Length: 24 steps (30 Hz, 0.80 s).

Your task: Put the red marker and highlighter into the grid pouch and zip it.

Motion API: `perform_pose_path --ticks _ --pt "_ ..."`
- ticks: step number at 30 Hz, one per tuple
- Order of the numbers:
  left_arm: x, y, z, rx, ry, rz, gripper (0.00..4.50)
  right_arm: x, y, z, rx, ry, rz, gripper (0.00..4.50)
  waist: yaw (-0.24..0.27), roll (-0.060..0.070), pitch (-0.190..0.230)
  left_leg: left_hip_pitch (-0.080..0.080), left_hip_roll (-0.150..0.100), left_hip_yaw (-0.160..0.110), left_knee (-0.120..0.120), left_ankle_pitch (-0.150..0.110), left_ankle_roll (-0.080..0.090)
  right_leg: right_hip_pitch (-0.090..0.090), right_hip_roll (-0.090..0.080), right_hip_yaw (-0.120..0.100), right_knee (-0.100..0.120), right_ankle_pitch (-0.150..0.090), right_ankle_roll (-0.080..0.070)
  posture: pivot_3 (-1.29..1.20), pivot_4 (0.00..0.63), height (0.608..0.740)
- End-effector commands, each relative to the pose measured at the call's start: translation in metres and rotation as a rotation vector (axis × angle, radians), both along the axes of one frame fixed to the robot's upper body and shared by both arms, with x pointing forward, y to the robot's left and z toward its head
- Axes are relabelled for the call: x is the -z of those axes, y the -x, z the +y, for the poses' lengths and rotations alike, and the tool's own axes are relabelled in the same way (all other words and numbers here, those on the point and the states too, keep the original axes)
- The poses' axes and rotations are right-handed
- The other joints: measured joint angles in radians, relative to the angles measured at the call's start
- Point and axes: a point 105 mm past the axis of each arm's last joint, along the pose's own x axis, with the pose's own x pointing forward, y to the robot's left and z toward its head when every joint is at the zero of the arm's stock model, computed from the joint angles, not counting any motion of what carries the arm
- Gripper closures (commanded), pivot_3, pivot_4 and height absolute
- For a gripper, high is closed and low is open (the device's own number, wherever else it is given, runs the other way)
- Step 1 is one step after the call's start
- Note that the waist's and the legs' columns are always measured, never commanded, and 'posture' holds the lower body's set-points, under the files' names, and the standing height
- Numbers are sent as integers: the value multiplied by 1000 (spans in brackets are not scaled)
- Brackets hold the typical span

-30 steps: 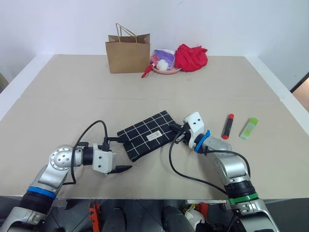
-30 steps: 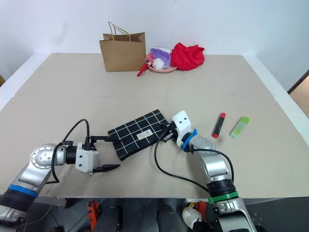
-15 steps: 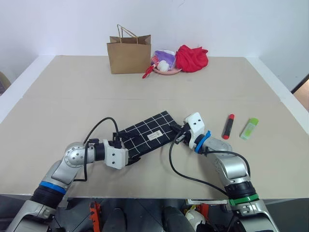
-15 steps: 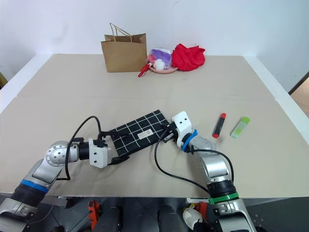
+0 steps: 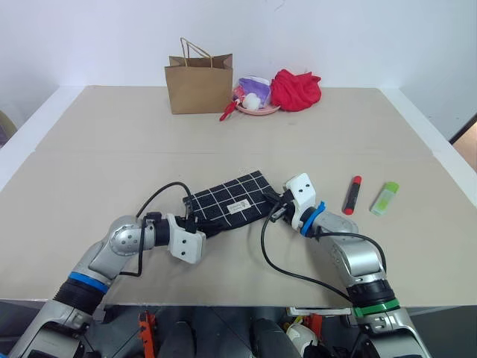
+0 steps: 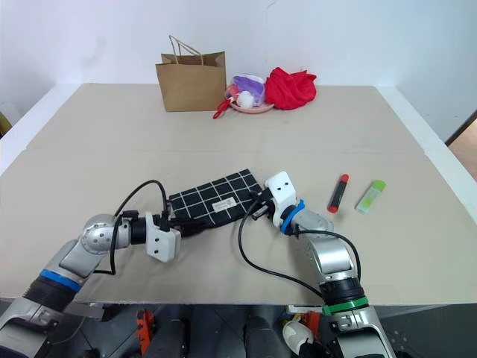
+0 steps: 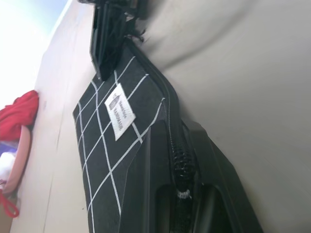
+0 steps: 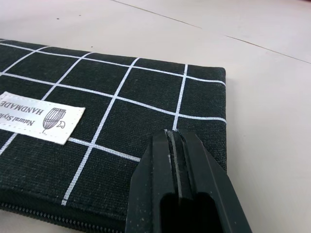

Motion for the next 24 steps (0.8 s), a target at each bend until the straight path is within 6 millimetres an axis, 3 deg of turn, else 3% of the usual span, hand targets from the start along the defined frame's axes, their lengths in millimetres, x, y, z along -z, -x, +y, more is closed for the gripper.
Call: perform_pose_path --ticks 1,5,9,14,15,19,22,23,24 --pt "-16 -10 5 -39 98 36 4485 -10 2 -2 4 -11 -35 4500 -1 0 0 0 0 0 0 0 0 0 0 0 0 0 0 0 150 740" --pt "-21 -7 5 1 123 100 4485 -13 2 -3 7 -12 -43 4500 -2 0 0 -1 0 0 0 0 0 -1 0 0 0 0 0 0 150 740" --pt "-12 -1 5 46 94 136 4485 -20 3 -5 13 -18 -64 4500 -2 0 0 -1 0 0 -1 0 0 -1 0 0 0 -1 0 0 150 740" --pt "-7 2 2 85 63 114 4485 -43 9 -12 44 -88 -108 4500 -2 0 0 -2 0 0 -2 0 0 -2 0 0 0 -1 0 0 150 740" --pt "-7 2 2 90 62 109 4500 -48 11 -14 51 -100 -110 3829 -1 0 0 -2 0 0 -2 0 0 -2 0 0 0 -1 0 0 150 740" --pt "-10 1 -2 117 56 95 4500 -60 34 -23 23 -92 -95 1964 2 0 0 -2 0 0 -1 0 0 -2 0 0 0 -1 0 0 150 740" --pt "-13 0 -6 135 62 86 4500 -58 58 -38 37 -58 -44 436 8 0 0 -2 0 -1 -2 0 0 -2 0 0 0 -2 0 0 150 740" --pt "-14 0 -7 144 61 82 4500 -54 66 -41 35 -50 -20 71 9 0 0 -3 0 -1 -2 0 0 -2 0 0 0 -2 0 0 150 740" --pt "-14 -1 -7 148 61 80 4500 -49 72 -44 38 -44 6 71 10 0 0 -3 0 -1 -2 0 0 -2 0 0 0 -3 0 0 150 740"
